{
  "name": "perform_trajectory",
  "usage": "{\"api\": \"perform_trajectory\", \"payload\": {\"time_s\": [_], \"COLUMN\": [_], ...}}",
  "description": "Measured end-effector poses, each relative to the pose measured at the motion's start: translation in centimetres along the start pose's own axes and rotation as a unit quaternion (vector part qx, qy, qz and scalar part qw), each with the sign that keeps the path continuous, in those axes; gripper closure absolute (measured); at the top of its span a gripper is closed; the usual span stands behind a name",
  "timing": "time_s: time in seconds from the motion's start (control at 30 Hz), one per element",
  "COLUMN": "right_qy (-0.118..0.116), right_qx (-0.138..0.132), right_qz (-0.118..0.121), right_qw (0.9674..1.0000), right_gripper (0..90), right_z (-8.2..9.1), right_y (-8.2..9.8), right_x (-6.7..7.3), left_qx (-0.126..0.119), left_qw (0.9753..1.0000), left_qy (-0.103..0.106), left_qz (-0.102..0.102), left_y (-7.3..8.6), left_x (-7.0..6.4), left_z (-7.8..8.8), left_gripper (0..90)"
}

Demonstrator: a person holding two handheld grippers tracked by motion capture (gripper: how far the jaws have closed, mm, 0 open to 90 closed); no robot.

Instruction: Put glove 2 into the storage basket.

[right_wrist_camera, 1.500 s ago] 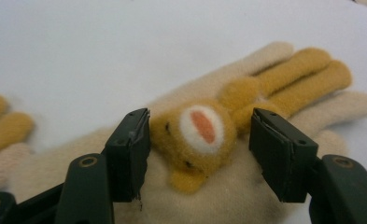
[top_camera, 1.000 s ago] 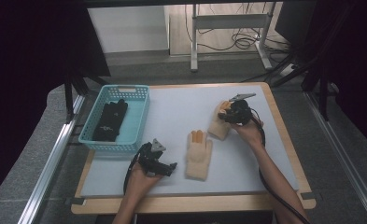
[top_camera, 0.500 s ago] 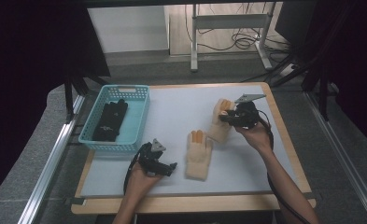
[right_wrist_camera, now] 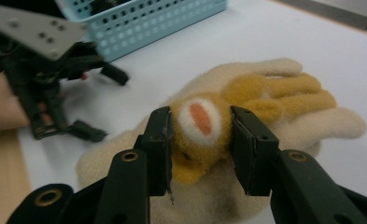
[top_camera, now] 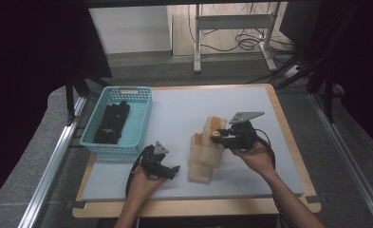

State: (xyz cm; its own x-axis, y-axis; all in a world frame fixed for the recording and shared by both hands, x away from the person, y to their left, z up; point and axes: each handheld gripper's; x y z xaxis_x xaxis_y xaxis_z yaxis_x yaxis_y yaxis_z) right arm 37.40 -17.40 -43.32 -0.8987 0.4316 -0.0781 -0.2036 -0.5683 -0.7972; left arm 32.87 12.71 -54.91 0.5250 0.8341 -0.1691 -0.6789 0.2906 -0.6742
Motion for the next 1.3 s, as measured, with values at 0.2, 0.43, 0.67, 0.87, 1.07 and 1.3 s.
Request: {"api": "perform_trajectory", "payload": {"time_s": [0.2,0.43,0.67,0.87,1.07,1.3], "right_qy": [-0.025,-0.010,-0.015,-0.008,0.019,0.019], "right_qx": [0.025,0.059,0.057,0.047,0.036,0.046], "right_qz": [0.021,0.028,0.026,0.029,0.018,-0.004], "right_qw": [0.9991,0.9978,0.9979,0.9984,0.9990,0.9988], "right_gripper": [59.8,59.3,53.1,43.3,41.7,51.6], "right_z": [-2.6,-5.6,-7.2,-6.2,-4.1,-3.1], "right_y": [0.4,1.7,2.6,1.9,2.5,5.1], "right_x": [2.3,2.9,3.0,2.6,1.1,0.3], "left_qx": [0.000,-0.001,0.001,-0.001,0.000,0.002], "left_qw": [1.0000,1.0000,1.0000,1.0000,1.0000,0.9999], "left_qy": [0.000,0.000,0.000,0.000,-0.002,-0.008], "left_qz": [0.000,-0.001,-0.002,0.000,-0.001,0.011], "left_y": [0.0,0.0,0.0,0.0,0.0,0.4], "left_x": [0.0,0.0,0.0,0.0,-0.1,-0.1], "left_z": [0.0,0.0,0.0,0.0,0.0,0.5], "left_gripper": [0.1,0.1,0.1,0.1,0.3,0.9]}}
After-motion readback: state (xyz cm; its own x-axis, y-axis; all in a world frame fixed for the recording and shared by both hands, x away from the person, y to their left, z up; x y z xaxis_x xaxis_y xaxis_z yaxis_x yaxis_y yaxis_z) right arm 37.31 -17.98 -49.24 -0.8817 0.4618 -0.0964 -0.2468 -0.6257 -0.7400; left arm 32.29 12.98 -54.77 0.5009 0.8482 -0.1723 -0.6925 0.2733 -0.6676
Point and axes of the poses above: each handheld gripper's, and its own axes: z roughly backward along the jaws, y roughly out of its underside, x roughly to its left, and after that the axes turned 11 degrees about z, right-handed
